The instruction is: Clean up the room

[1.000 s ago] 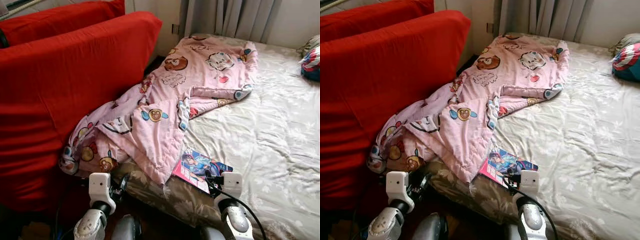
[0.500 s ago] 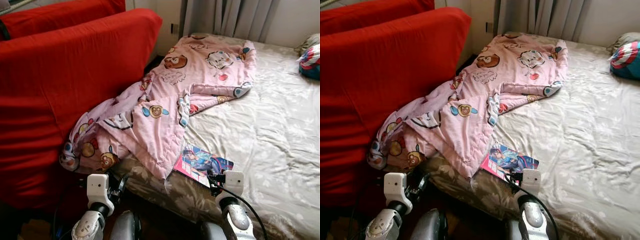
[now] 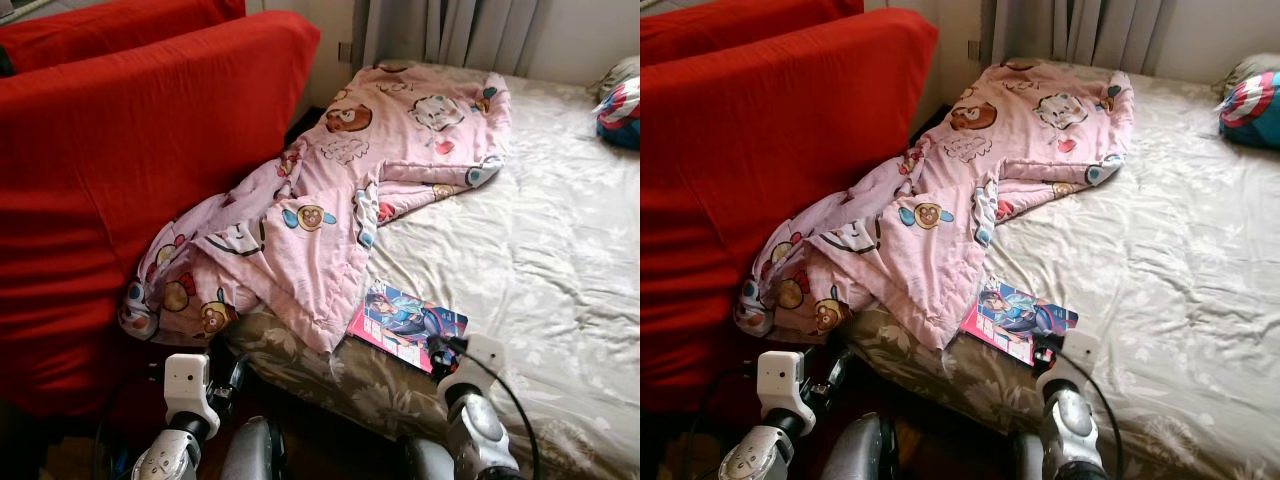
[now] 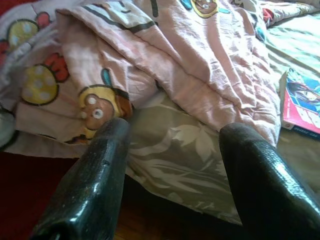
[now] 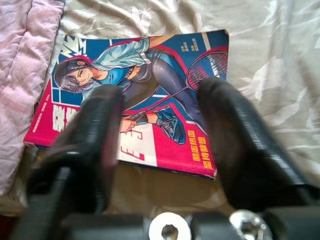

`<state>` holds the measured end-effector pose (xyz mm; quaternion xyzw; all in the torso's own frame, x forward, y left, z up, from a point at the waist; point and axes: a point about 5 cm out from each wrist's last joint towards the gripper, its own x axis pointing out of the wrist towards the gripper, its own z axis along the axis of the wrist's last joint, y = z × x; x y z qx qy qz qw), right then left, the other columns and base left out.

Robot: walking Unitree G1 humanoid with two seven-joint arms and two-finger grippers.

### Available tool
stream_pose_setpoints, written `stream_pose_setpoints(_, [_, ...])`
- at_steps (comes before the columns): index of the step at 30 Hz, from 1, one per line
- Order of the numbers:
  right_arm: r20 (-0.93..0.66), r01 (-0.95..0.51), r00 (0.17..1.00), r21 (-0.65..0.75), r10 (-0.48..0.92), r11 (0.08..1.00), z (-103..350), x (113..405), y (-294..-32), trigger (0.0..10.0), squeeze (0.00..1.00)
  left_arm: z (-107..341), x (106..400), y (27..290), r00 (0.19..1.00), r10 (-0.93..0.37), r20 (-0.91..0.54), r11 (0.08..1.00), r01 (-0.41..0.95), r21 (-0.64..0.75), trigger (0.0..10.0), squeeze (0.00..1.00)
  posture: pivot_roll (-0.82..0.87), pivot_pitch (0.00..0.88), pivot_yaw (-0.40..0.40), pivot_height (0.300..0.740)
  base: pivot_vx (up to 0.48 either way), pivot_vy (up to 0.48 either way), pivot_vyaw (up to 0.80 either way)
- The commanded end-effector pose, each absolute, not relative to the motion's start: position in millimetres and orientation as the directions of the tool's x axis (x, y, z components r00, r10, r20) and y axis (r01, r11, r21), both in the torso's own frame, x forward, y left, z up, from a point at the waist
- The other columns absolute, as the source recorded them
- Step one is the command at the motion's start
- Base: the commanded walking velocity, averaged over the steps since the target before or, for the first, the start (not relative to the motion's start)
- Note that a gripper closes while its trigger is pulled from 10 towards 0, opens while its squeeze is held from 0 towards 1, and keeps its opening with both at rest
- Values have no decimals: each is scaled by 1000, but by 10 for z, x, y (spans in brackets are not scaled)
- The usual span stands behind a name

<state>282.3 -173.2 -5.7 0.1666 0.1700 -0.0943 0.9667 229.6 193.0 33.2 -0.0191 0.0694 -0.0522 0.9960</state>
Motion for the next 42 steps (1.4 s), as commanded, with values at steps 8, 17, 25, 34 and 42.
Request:
stream_pose_setpoints(8, [-372,277,914,289,-159,916,-58,2829,-1785,10000,0,400,2180,1971,979,-126,-158,992,126,-11,10000,0,115,210,79,608,0,0,0])
stream_pose_setpoints(17, [-330,285,929,352,-167,892,-6,2860,-1837,10000,0,429,1909,2124,972,-92,-216,995,98,16,10000,0,153,274,102,608,0,0,0])
stream_pose_setpoints(25, [-307,280,939,410,-158,868,52,2925,-1820,10000,0,451,1852,2212,967,-73,-242,996,84,36,10000,0,160,287,124,608,0,0,0])
stream_pose_setpoints(34, [-224,292,952,456,-209,841,137,2944,-1911,10000,0,491,1854,2248,966,-67,-251,995,83,55,10000,0,167,288,136,608,0,0,0])
stream_pose_setpoints(42, [-217,327,942,439,-255,836,92,2855,-2014,10000,0,638,1990,2268,984,-46,-173,997,57,57,10000,0,174,286,136,608,0,0,0])
